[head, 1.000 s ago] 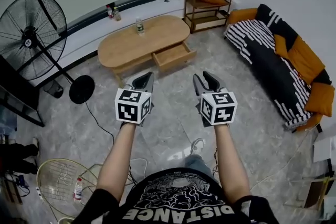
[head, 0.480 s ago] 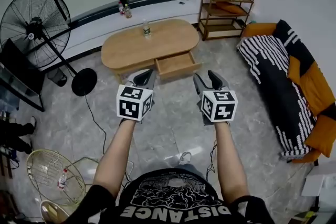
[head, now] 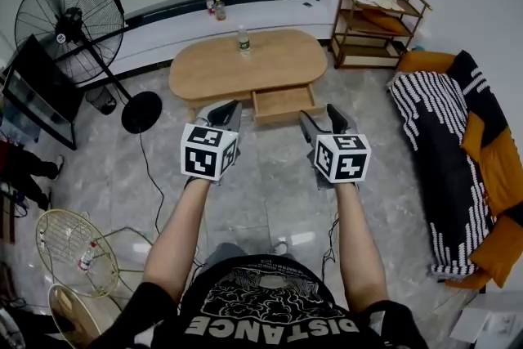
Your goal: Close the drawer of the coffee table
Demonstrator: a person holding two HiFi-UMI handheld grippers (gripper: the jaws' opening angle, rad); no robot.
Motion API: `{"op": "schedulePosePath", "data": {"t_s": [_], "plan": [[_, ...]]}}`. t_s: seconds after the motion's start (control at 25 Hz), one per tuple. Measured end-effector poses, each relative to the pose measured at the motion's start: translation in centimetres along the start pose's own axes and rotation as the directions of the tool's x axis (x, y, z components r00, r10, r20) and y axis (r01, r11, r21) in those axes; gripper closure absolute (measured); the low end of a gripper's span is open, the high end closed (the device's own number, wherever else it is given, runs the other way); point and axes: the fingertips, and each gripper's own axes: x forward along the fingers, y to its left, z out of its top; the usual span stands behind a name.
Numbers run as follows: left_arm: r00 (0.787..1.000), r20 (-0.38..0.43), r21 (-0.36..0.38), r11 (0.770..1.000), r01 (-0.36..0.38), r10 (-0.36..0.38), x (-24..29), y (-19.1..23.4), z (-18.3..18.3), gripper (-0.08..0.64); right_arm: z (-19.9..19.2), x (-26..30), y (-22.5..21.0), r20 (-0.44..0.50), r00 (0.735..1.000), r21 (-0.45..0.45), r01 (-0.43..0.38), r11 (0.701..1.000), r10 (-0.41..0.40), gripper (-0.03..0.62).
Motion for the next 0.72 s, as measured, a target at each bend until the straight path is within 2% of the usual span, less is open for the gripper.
{"op": "schedulePosePath", "data": {"t_s": [0.36,0.72], "plan": [[0.999,-0.005,-0.019,0.999,-0.035,0.035,3.0,2.1,0.1,0.557,0.0,4.1,-1.4,-0.016,0.999,0.003,-0.039,0.999,0.039,0.288],[1.0,0.0,-0.022,0.999,-0.026,0.026,9.8,4.5,1.0,0.557,0.7,10.1,-5.1,-0.021,0.999,0.0,-0.038,0.999,0.038,0.276]]}}
